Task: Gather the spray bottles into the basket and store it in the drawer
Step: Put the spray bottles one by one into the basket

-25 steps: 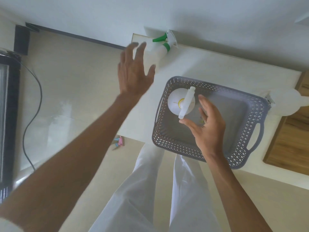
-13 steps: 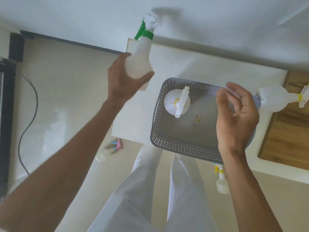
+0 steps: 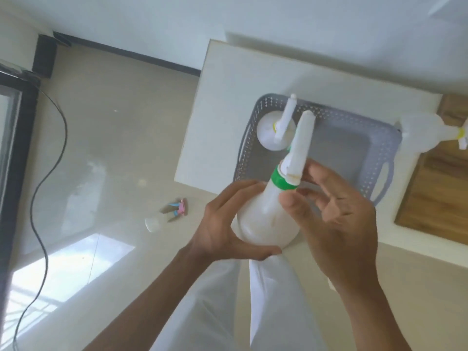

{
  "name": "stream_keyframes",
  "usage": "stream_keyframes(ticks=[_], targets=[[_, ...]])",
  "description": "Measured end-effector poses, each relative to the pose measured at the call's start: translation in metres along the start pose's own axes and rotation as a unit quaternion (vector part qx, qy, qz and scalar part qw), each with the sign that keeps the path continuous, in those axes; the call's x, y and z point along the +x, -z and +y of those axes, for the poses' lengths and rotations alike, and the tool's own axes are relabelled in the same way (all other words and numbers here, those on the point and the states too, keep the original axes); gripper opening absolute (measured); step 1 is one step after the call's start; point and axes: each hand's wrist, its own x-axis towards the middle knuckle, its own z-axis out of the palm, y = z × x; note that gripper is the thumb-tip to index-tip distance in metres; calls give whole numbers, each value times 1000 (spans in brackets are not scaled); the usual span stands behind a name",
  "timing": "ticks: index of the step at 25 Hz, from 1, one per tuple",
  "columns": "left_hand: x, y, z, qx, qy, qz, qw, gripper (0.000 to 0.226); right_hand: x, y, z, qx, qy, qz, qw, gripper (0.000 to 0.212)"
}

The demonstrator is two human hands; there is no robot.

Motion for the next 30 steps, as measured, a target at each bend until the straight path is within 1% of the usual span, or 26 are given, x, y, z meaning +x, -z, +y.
stream_keyframes(ticks=[2, 4, 6, 8, 10, 12, 14, 18, 22, 24, 26, 28, 30], targets=[[-11, -15, -5, 30, -37, -5, 999, 84, -17, 13, 22, -22, 3, 13, 1000, 36], [-18, -29, -13, 66, -47, -7, 997, 83, -23, 21, 41, -36, 16, 25, 999, 37], [-21, -44, -22, 99, -14, 4, 995, 87, -24, 20, 64, -54, 33, 39, 997, 37], [-19, -58, -31, 118, 41, 43, 991, 87, -17, 11, 86, -104, 60, 62, 991, 35], [-8, -71, -41, 118, 88, 80, 986, 86, -5, -2, 105, -151, 97, 84, 980, 32], [5, -79, -58, 109, 117, 90, 983, 80, 10, -13, 119, -169, 117, 97, 974, 29], [17, -81, -76, 115, 136, 77, 981, 79, 25, -21, 131, -173, 114, 99, 973, 28], [32, -79, -97, 139, 167, 60, 974, 82, 51, -25, 149, -177, 75, 83, 978, 32], [33, -79, -105, 142, 178, 46, 973, 70, 56, -31, 154, -205, 80, 69, 973, 32], [33, -76, -104, 141, 189, 36, 971, 70, 55, -34, 156, -219, 88, 69, 969, 35], [33, -71, -100, 144, 204, 17, 968, 75, 54, -33, 155, -230, 88, 67, 967, 36], [34, -64, -90, 151, 218, -11, 964, 76, 53, -30, 153, -212, 64, 53, 974, 40], [34, -48, -75, 149, 226, -33, 962, 68, 49, -23, 152, -181, 39, 29, 982, 50]])
